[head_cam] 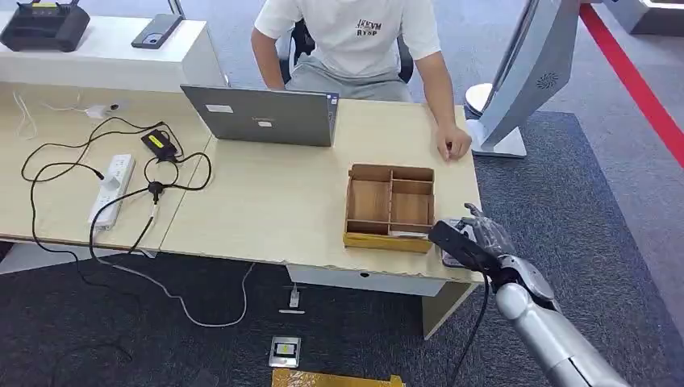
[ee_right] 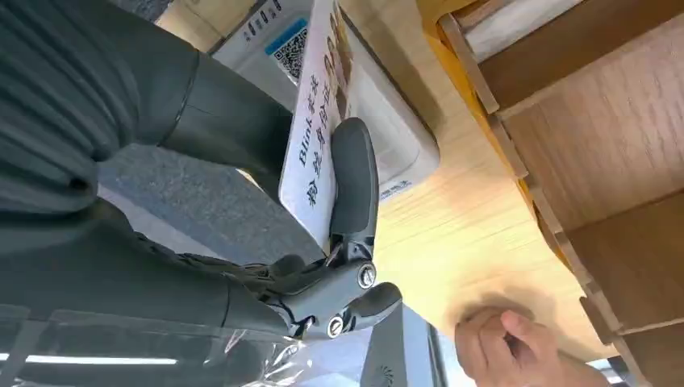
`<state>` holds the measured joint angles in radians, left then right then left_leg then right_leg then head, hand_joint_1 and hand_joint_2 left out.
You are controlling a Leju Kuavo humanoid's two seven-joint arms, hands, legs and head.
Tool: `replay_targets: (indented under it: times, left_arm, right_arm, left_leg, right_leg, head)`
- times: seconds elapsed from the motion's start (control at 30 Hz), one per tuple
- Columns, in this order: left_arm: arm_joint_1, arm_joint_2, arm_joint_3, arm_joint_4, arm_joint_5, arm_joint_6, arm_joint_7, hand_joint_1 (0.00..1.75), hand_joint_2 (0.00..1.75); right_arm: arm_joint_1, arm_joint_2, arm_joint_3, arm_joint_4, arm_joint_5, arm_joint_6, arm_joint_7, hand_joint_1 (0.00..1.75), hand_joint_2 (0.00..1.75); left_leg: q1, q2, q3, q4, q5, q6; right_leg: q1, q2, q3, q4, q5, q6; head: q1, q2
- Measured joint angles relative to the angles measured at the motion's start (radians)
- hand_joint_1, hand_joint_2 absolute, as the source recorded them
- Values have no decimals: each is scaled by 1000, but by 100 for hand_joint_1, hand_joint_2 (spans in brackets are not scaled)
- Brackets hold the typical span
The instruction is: Pass the card to the sensor for recognition and then transmit it.
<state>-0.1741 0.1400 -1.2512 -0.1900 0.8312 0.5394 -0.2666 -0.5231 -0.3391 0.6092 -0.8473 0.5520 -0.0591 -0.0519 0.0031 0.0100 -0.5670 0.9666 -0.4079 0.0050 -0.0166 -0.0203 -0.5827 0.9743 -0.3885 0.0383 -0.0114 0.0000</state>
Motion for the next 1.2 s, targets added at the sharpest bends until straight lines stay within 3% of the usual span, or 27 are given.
replay_targets:
  times: [0.2,0.43,0.73,0.97,1.2]
  left_arm:
    - [0,0,0,0,0,5,-1,0,175]
    - [-1,-1,0,0,-20,15,-11,0,175]
    - [-3,-2,-2,0,-49,17,-27,0,175]
    - [-31,-1,-15,0,-97,-5,-10,0,175]
    - [-62,2,-45,0,-145,-22,1,0,175]
  right_arm:
    - [-19,4,-10,1,-19,-45,-15,175,175]
    - [-119,18,-50,4,-37,-103,-55,175,175]
    - [-259,34,-89,30,9,-113,-108,175,175]
    - [-405,84,-86,96,91,-114,-168,175,175]
    - [-568,168,-69,257,161,-86,-188,175,175]
  left_leg:
    - [0,0,0,0,0,0]
    - [0,0,0,0,0,0]
    - [0,0,0,0,1,0]
    - [0,0,-1,0,1,-1]
    - [0,0,-1,0,2,-1]
  right_leg:
    - [0,0,0,0,0,0]
    - [0,0,0,0,0,0]
    - [0,0,0,0,0,0]
    - [0,0,-1,1,1,-1]
    - [0,0,-2,1,1,-1]
  head:
    - [0,0]
    - [0,0]
    - [0,0]
    - [0,0]
    - [0,0]
